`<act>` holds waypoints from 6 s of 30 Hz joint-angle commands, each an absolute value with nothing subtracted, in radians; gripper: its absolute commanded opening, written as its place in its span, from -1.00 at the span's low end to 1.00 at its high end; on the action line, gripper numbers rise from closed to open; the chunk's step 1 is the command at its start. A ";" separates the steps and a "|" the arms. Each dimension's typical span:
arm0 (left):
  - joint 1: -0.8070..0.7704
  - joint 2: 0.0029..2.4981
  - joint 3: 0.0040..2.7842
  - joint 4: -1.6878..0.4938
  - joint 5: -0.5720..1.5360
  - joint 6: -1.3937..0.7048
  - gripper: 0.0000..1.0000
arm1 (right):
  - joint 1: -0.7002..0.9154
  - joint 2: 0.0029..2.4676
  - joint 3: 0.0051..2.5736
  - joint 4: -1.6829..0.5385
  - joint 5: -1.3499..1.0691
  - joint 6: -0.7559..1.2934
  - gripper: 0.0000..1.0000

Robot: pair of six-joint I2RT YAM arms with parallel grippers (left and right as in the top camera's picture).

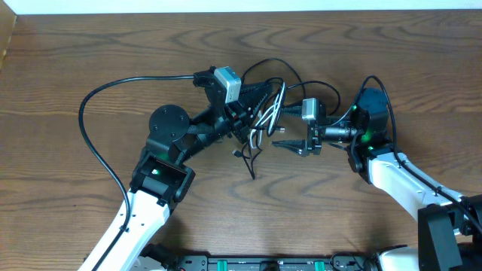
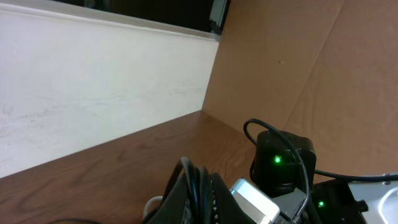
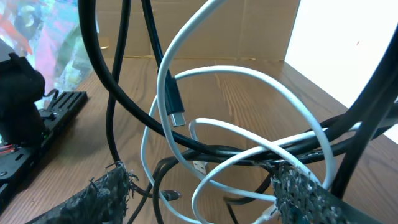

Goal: Untangle cables

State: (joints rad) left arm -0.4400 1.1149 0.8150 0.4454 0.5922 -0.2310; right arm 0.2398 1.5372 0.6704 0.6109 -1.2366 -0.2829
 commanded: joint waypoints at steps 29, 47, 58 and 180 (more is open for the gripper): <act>-0.415 1.123 0.822 0.411 0.674 -0.196 -0.85 | 0.198 1.534 0.671 0.624 -1.242 -0.241 0.46; -0.415 1.123 0.822 0.421 0.579 -0.188 -0.85 | 0.205 1.534 0.671 0.624 -1.316 -0.293 0.48; -0.415 1.123 0.822 0.498 0.572 -0.228 -0.85 | 0.209 1.534 0.671 0.609 -1.317 -0.305 0.55; -0.415 1.253 0.821 0.036 0.199 -0.169 -0.85 | -0.061 1.534 0.671 1.099 -1.258 0.740 -0.98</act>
